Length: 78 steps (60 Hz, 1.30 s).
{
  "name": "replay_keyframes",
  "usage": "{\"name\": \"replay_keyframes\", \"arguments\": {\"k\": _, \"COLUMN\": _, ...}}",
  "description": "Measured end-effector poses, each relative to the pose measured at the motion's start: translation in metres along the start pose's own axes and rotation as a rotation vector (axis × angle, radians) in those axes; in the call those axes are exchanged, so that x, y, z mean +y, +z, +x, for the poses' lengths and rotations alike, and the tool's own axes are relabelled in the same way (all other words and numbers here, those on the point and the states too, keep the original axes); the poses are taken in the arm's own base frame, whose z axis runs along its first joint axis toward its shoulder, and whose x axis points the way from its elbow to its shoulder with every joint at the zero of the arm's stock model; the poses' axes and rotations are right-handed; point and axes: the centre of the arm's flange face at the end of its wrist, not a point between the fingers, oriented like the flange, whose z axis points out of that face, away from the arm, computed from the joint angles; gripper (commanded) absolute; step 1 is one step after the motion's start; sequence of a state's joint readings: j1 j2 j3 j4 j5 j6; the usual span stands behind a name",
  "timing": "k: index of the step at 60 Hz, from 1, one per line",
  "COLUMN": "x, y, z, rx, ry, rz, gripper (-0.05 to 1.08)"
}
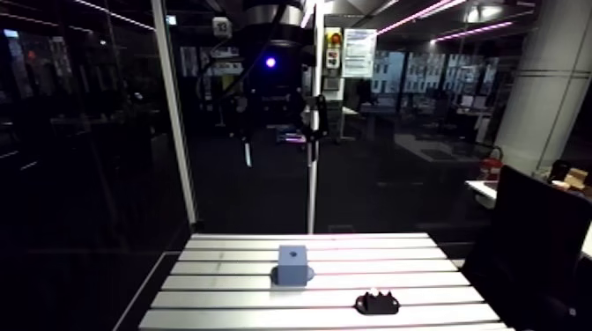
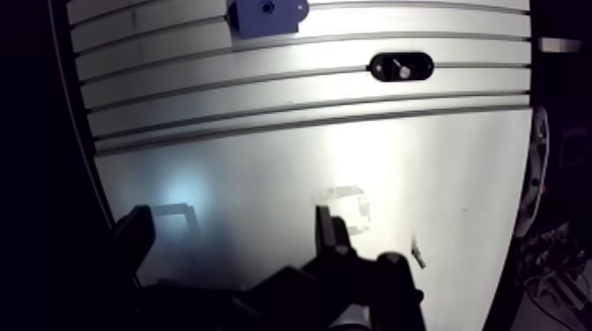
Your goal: Pick up the M10 bolt and insert it into the hex recess until seated.
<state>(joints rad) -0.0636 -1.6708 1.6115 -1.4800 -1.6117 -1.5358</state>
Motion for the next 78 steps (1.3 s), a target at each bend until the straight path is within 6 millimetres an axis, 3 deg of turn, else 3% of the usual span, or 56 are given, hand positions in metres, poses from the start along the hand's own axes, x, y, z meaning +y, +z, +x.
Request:
{"name": "replay_keyframes", "arguments": {"k": 16, "x": 0.016, "y": 0.001, "z": 0.005, "rx": 0.001, "ry": -0.035, "rz": -0.014, "gripper": 0.01}}
{"name": "replay_keyframes", "arguments": {"k": 30, "x": 0.052, "y": 0.012, "z": 0.013, "rx": -0.012, "ry": -0.090, "rz": -0.027, "gripper": 0.00}}
{"name": "replay_keyframes", "arguments": {"k": 45, "x": 0.092, "y": 0.028, "z": 0.022, "rx": 0.028, "ry": -0.080, "rz": -0.033, "gripper": 0.00}}
{"name": "replay_keyframes", "arguments": {"k": 78, "x": 0.144, "y": 0.073, "z": 0.037, "rx": 0.090, "ry": -0.060, "rz": 0.004, "gripper": 0.01}}
